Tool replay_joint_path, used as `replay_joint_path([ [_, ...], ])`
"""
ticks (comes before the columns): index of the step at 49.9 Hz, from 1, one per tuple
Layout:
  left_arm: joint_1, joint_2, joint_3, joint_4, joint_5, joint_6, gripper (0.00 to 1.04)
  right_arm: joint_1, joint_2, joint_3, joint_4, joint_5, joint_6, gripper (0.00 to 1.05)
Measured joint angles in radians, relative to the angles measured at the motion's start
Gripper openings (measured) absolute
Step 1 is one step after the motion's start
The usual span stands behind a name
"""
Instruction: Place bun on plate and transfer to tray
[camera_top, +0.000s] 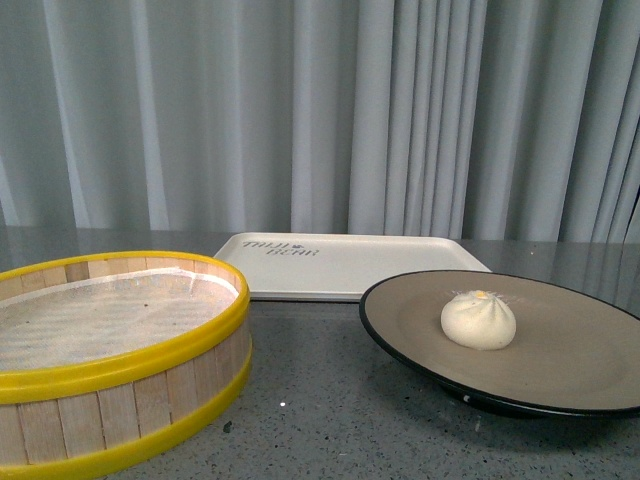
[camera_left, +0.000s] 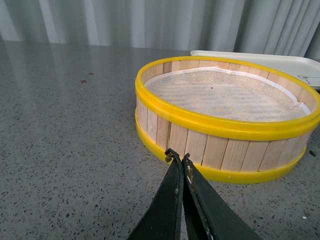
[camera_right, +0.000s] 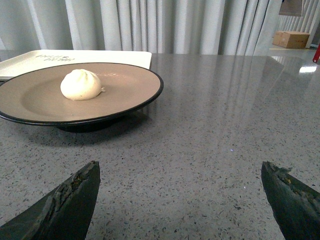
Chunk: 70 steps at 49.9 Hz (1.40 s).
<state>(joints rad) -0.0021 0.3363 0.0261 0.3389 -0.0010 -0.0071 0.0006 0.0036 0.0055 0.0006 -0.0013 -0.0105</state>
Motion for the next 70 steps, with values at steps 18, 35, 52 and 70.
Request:
replay_joint_path([
  [18,0.0,-0.112,0.0,-0.111,0.0,0.0,0.04,0.0,0.0,0.0,0.0,0.0,0.0,0.96],
  [35,0.0,-0.333,0.0,-0.333,0.001,0.002,0.04,0.0,0.0,0.0,0.0,0.0,0.0,0.96],
  [52,0.0,-0.333,0.0,-0.338,0.001,0.002,0.04,0.0,0.0,0.0,0.0,0.0,0.0,0.96],
  [70,0.0,-0.333,0.0,-0.338,0.001,0.002,0.62,0.0,0.0,0.0,0.0,0.0,0.0,0.96],
])
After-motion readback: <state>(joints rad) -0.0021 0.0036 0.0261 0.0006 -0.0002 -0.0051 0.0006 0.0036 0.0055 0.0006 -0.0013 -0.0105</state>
